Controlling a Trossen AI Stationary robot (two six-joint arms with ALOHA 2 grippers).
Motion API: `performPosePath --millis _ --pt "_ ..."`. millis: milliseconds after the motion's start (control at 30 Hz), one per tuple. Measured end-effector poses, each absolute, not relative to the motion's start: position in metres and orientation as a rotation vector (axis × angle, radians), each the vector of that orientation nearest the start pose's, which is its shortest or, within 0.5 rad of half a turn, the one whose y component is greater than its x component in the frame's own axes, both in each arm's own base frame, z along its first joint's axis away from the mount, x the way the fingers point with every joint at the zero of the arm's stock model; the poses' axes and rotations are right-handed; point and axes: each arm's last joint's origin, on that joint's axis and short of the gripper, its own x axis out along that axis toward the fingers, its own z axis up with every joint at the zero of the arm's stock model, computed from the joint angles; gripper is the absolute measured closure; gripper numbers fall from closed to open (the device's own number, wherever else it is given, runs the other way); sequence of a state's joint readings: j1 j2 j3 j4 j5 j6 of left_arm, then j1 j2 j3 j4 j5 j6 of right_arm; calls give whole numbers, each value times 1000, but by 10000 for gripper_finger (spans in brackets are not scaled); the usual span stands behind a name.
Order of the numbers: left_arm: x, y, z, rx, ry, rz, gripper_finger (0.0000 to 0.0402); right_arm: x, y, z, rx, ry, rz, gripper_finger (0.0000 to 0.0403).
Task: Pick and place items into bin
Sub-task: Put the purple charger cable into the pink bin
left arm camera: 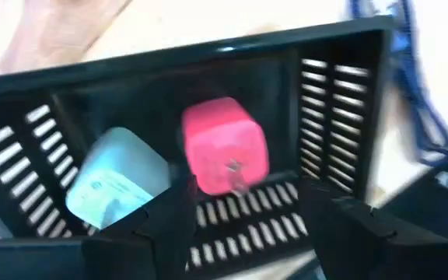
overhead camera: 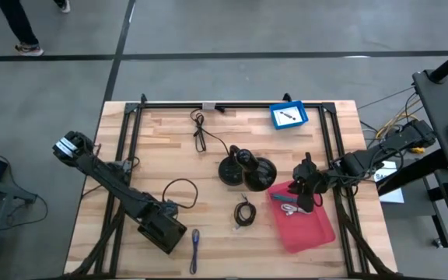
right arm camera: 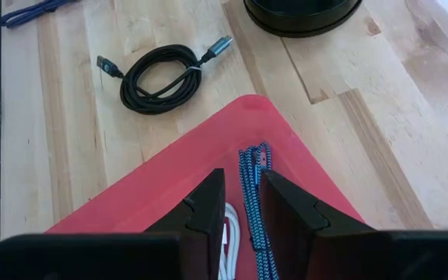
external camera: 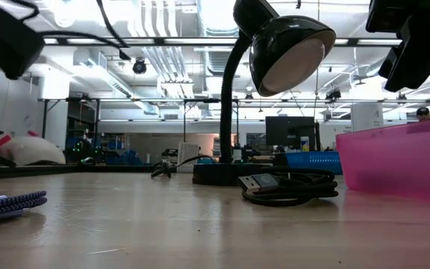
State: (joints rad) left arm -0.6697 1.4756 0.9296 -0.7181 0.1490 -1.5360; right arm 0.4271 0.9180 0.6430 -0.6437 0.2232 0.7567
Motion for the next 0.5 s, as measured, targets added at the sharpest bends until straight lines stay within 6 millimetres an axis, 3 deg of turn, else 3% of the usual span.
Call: performPosePath --millis 333,500 --pt "211 -161 234 -957 1170 361 194 157 64 228 405 879 -152 330" --pt "224 -164 246 -1014 973 252 194 157 64 228 402 877 -156 330"
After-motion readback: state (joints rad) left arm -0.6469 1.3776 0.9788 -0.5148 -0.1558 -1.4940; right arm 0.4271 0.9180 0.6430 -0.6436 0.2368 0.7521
